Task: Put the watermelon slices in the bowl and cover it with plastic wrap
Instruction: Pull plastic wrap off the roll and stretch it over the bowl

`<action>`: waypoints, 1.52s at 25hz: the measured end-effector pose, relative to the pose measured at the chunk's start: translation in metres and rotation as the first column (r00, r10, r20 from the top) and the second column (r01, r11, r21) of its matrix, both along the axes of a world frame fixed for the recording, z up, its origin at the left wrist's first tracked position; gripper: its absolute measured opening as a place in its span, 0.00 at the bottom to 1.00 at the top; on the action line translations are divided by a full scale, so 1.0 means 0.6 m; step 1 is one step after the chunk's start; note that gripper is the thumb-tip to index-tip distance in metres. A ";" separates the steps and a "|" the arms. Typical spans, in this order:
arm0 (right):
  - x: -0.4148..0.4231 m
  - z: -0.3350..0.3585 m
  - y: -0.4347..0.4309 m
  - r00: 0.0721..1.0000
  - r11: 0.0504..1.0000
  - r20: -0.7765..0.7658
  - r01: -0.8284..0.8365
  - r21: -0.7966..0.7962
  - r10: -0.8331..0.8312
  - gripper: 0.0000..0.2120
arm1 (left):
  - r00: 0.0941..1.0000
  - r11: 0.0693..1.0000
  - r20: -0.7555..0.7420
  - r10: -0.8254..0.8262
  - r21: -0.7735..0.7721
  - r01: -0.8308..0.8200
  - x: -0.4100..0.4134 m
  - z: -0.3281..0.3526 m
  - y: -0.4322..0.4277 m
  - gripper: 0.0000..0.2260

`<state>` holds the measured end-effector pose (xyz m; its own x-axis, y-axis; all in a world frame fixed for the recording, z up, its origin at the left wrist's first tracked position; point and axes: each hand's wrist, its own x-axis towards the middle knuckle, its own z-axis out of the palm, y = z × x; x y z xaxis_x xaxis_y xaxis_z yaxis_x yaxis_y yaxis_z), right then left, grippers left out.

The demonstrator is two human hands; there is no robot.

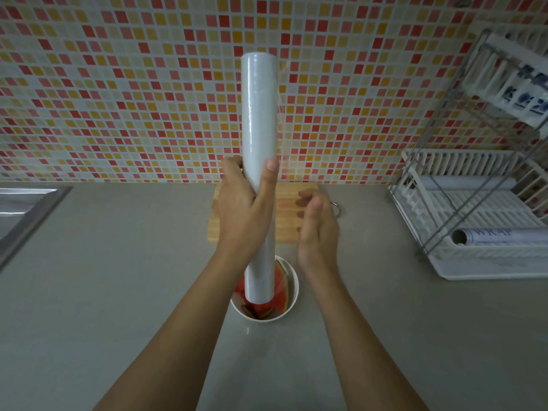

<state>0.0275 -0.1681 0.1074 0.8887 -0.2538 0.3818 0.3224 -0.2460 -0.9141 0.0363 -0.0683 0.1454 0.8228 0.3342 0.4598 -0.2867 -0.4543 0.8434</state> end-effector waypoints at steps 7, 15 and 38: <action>0.063 0.067 0.008 0.989 0.989 0.109 -0.088 -0.117 0.101 0.12 | 0.996 0.998 -0.086 -0.033 -0.053 0.029 -0.022 -0.026 -0.015 0.13; 0.076 0.075 0.011 1.000 1.000 0.004 -0.025 -0.005 0.025 0.12 | 0.986 0.997 -0.160 -0.042 -0.073 0.030 -0.028 -0.049 -0.012 0.13; 0.012 -0.100 0.010 0.987 0.982 -0.140 0.047 -0.183 -0.073 0.13 | 0.959 0.990 -0.268 -0.098 -0.123 0.067 -0.031 -0.127 -0.011 0.15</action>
